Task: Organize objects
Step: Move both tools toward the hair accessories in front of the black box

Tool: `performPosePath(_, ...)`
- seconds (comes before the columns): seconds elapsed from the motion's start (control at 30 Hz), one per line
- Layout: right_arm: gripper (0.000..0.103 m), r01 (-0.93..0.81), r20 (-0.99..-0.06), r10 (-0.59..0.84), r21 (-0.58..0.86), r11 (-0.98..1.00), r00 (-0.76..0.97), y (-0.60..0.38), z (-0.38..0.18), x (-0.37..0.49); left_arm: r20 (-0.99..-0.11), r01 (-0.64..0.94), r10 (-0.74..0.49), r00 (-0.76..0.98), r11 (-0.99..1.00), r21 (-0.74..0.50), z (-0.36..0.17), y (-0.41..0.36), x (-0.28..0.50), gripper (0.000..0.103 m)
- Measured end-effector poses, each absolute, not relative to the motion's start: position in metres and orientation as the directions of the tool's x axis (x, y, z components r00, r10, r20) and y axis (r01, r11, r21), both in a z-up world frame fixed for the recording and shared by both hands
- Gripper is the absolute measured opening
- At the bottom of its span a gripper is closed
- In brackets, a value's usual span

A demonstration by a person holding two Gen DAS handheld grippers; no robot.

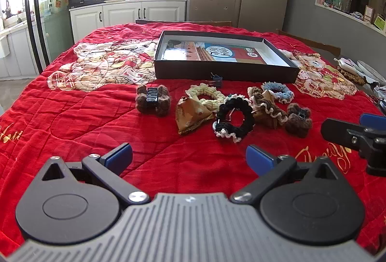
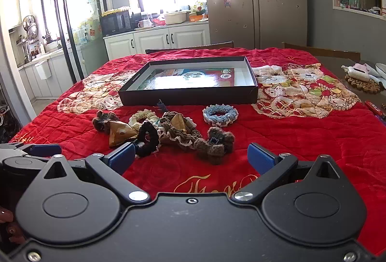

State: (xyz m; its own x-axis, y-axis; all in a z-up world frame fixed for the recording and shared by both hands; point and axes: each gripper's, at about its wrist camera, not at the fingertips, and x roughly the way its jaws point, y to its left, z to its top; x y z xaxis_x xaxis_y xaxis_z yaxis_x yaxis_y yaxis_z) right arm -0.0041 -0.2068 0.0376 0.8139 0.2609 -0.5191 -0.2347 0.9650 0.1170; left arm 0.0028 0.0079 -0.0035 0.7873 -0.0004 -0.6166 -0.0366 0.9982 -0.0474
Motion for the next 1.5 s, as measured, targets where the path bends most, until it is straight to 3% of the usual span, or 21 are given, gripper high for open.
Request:
performPosePath(1.0, 0.1, -0.219, -0.549, 0.236, 0.098, 0.971, 0.802, -0.208, 0.031, 0.001, -0.596, -0.051, 0.023, 0.802, 0.998, -0.031, 0.002, 0.017, 0.002, 0.103)
performPosePath(1.37, 0.096, -0.206, -0.559, 0.201, 0.055, 0.977, 0.804, -0.211, 0.017, 0.018, -0.609, 0.006, -0.019, 0.793, 1.0, -0.023, -0.01, 0.014, 0.019, 0.103)
performPosePath(1.5, 0.088, -0.206, -0.572, 0.178, 0.015, 0.978, 0.801, -0.215, 0.005, 0.031, -0.602, 0.048, -0.037, 0.797, 0.999, 0.002, -0.017, 0.01, 0.029, 0.103)
